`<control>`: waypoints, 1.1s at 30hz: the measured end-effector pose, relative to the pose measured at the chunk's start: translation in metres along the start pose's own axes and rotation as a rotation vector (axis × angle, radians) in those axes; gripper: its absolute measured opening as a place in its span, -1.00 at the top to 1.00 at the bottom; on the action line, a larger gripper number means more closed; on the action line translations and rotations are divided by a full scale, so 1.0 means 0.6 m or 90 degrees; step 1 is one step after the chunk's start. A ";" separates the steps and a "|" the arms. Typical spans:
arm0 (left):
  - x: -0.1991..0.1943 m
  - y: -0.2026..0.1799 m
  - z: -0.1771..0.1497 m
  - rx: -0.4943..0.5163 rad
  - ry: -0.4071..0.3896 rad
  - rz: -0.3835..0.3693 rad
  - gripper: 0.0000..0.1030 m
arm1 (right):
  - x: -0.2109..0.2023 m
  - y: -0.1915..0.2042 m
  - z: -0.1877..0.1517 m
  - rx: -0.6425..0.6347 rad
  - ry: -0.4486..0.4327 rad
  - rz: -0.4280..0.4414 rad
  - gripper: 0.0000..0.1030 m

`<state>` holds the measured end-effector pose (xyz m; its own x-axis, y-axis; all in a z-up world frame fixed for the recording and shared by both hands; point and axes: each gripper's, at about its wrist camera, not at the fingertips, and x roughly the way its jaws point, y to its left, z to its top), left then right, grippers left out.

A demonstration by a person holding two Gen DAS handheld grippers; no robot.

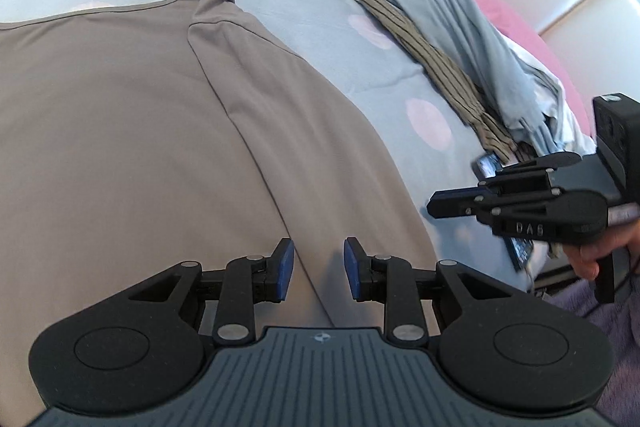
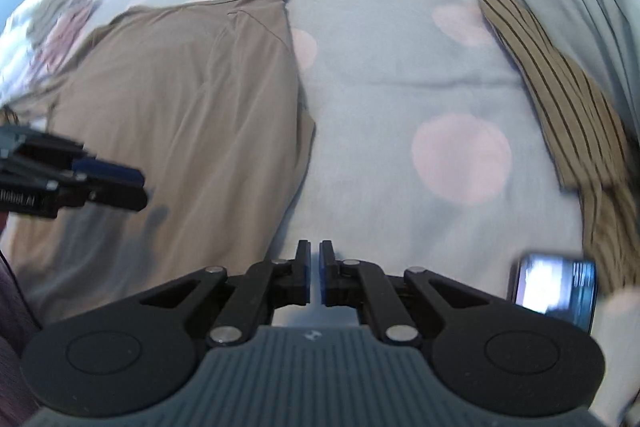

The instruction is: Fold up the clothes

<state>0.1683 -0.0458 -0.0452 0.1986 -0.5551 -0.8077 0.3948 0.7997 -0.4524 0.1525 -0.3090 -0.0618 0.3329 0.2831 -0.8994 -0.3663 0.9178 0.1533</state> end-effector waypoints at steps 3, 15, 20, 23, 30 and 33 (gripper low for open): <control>0.020 0.009 0.012 -0.019 0.001 -0.004 0.59 | 0.016 0.000 0.014 -0.054 -0.010 -0.012 0.87; -0.036 0.022 -0.008 -0.048 -0.072 0.036 1.00 | 0.023 -0.012 0.032 -0.076 -0.052 0.002 0.50; -0.038 0.040 -0.016 -0.075 -0.060 0.059 1.00 | 0.030 0.008 0.041 -0.107 -0.065 -0.010 0.40; -0.036 0.049 -0.017 -0.085 -0.053 0.066 1.00 | 0.034 0.017 0.048 -0.123 -0.069 -0.019 0.40; -0.032 0.052 -0.020 -0.087 -0.037 0.082 1.00 | 0.040 0.026 0.059 -0.120 -0.086 0.016 0.40; -0.030 0.053 -0.020 -0.091 -0.038 0.077 1.00 | 0.040 0.033 0.066 -0.102 -0.092 0.045 0.40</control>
<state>0.1664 -0.0079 -0.0497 0.2920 -0.4617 -0.8376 0.2336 0.8837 -0.4057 0.1878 -0.2733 -0.0641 0.4192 0.3923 -0.8187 -0.5229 0.8416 0.1355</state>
